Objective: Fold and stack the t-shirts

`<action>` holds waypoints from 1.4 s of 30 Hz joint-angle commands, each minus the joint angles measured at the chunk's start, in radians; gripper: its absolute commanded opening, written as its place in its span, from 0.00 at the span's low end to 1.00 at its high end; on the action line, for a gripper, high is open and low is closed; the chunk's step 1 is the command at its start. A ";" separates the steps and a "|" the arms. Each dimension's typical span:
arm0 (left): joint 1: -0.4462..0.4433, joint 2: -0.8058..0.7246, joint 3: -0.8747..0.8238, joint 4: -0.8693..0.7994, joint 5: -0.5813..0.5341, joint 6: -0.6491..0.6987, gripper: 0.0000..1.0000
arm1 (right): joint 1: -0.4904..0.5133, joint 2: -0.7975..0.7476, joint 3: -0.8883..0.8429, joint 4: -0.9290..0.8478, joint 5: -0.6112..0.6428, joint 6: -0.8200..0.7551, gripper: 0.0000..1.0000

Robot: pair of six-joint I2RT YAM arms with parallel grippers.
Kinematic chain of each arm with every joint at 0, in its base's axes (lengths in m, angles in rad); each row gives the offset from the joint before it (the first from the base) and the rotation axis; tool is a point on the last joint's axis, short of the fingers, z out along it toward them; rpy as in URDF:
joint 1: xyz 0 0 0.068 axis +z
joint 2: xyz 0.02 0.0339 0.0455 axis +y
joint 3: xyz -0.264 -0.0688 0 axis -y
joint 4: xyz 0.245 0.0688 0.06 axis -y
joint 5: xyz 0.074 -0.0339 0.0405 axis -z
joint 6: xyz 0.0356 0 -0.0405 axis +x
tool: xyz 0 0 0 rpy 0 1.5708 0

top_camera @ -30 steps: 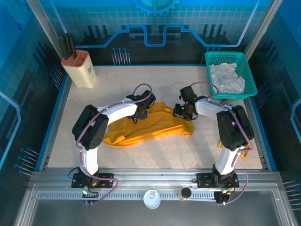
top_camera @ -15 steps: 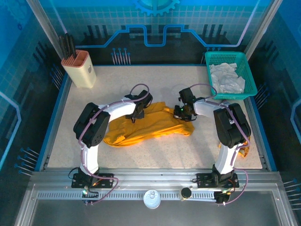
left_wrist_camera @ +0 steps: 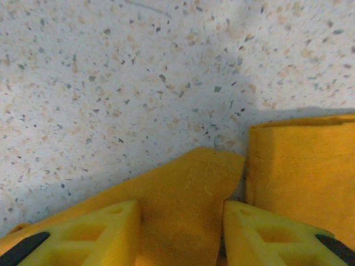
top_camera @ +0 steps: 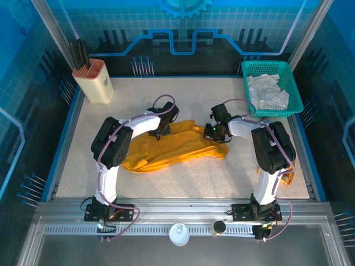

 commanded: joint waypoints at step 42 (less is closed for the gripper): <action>0.505 -0.412 -0.293 0.131 -0.229 0.122 0.29 | -0.270 -0.362 -0.257 -0.042 0.083 0.067 0.00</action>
